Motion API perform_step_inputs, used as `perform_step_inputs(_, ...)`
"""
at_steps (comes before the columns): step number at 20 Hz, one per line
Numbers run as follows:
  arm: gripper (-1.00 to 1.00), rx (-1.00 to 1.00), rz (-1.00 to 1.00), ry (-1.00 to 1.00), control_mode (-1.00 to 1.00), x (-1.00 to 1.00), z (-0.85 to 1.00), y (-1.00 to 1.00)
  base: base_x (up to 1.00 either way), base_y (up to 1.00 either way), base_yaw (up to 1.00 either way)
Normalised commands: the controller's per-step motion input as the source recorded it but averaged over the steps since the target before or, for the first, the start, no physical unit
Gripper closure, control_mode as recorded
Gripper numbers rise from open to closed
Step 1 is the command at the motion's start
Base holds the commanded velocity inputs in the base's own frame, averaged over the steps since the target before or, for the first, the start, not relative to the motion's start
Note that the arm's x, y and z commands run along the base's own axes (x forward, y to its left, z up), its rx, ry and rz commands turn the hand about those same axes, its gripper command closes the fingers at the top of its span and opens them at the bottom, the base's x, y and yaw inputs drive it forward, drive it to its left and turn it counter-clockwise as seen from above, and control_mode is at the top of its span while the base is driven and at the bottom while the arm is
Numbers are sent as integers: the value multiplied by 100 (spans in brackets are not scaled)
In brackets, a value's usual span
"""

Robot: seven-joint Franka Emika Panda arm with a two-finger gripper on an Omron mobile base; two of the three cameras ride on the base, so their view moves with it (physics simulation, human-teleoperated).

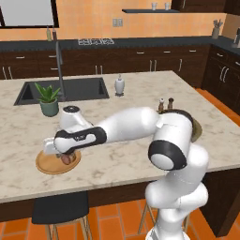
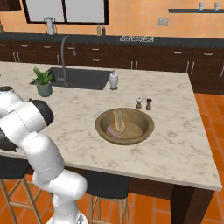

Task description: Place one bun and one sausage from the bowl on each plate.

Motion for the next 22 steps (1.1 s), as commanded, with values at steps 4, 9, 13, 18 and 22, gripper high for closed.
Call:
perform_step_inputs(4, 100, -3, 0, 0, -100, 13, -15, 46, 0, 0, 0)
perform_step_inputs(9, 100, 0, 0, 0, -100, 22, -3, 24, 0, 0, 0)
perform_step_inputs(13, 100, -2, 0, 0, -100, 5, -38, 6, 0, 0, 0)
perform_step_inputs(18, 100, 0, 0, -2, -100, 2, -35, 0, 0, 0, 0)
perform_step_inputs(22, 100, 0, 0, 0, -100, 19, -17, 0, 0, 0, 0)
